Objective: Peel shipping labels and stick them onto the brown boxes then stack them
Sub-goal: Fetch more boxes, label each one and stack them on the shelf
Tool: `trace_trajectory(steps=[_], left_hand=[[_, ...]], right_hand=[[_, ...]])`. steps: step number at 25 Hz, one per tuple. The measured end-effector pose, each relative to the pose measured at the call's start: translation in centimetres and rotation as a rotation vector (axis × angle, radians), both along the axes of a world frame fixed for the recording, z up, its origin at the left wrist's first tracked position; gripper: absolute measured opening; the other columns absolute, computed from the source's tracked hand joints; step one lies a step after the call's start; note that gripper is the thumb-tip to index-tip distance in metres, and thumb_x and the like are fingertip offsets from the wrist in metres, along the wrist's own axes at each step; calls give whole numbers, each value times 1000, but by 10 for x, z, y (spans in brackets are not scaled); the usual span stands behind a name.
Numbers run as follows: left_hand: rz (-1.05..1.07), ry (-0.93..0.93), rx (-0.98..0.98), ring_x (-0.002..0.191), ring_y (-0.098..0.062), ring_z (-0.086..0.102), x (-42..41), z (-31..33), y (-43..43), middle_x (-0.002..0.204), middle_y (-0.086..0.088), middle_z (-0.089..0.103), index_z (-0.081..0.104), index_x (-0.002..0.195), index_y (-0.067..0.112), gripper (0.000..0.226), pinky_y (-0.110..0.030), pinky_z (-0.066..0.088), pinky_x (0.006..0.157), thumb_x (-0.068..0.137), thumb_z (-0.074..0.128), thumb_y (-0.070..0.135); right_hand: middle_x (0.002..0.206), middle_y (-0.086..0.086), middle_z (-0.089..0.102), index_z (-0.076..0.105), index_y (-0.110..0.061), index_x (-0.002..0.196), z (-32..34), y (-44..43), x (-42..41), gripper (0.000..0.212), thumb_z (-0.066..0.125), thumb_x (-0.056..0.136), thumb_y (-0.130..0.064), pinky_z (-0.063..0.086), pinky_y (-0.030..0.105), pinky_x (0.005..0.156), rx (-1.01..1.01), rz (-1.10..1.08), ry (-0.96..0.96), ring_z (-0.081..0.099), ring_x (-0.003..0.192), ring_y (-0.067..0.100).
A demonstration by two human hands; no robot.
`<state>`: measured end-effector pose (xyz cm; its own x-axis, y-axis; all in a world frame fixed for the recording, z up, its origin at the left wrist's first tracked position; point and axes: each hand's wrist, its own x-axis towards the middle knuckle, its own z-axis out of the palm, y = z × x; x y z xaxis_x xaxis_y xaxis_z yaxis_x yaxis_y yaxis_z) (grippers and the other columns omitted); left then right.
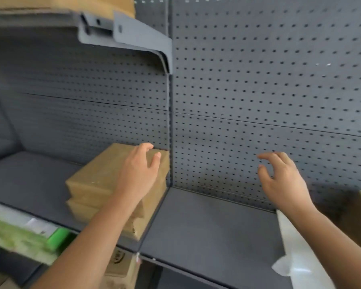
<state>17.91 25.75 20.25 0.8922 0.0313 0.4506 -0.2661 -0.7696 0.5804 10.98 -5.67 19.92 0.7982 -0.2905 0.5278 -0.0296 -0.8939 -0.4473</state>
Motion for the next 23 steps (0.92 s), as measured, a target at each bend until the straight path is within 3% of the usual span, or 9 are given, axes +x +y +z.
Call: trace_trajectory(steps=[7, 12, 14, 16, 18, 21, 23], left_hand=[[211, 132, 53, 124, -22, 57, 28, -30, 122, 144, 2, 55, 49, 142, 24, 45, -42, 52, 89, 104, 42, 47], [292, 208, 37, 127, -28, 53, 42, -53, 172, 144, -4, 52, 49, 143, 21, 46, -45, 50, 87, 104, 43, 45], [303, 245, 10, 130, -28, 51, 48, -61, 185, 148, -5, 49, 47, 146, 20, 49, -47, 49, 90, 105, 43, 45], [297, 313, -58, 131, -30, 52, 53, -70, 194, 152, -6, 47, 42, 150, 20, 53, -47, 47, 93, 104, 42, 47], [277, 402, -207, 131, -32, 53, 56, -76, 199, 152, -8, 49, 39, 153, 19, 58, -44, 45, 95, 104, 42, 50], [257, 491, -440, 111, -28, 54, 54, -77, 197, 129, -8, 58, 48, 144, 17, 53, -38, 40, 88, 104, 43, 51], [266, 480, -518, 103, -25, 54, 52, -76, 193, 112, -2, 58, 54, 129, 16, 44, -38, 40, 85, 103, 46, 50]], right_hand=[[129, -6, 51, 57, -24, 129, -19, 119, 60, 30, 49, 100, -28, 39, 28, 64, 116, 194, 78, 45, 76, 16], [132, -10, 47, 51, -26, 134, -40, 181, 81, 33, 46, 102, -31, 51, 35, 69, 262, 274, 196, 46, 53, 4], [134, -11, 44, 47, -27, 138, -49, 199, 88, 36, 45, 103, -31, 50, 34, 77, 361, 292, 254, 53, 61, 1], [134, -8, 42, 45, -30, 139, -54, 214, 92, 36, 45, 103, -28, 40, 25, 86, 521, 340, 305, 56, 91, -5], [136, -2, 44, 42, -34, 138, -59, 227, 95, 36, 46, 103, -29, 35, 24, 92, 722, 354, 366, 52, 110, 3], [128, -10, 51, 25, -26, 154, -66, 242, 96, 56, 46, 104, -36, 34, 28, 93, 959, 329, 502, 49, 116, 14], [125, -13, 55, 29, -27, 152, -72, 248, 96, 55, 48, 102, -39, 39, 29, 91, 1049, 324, 537, 54, 114, 14]])
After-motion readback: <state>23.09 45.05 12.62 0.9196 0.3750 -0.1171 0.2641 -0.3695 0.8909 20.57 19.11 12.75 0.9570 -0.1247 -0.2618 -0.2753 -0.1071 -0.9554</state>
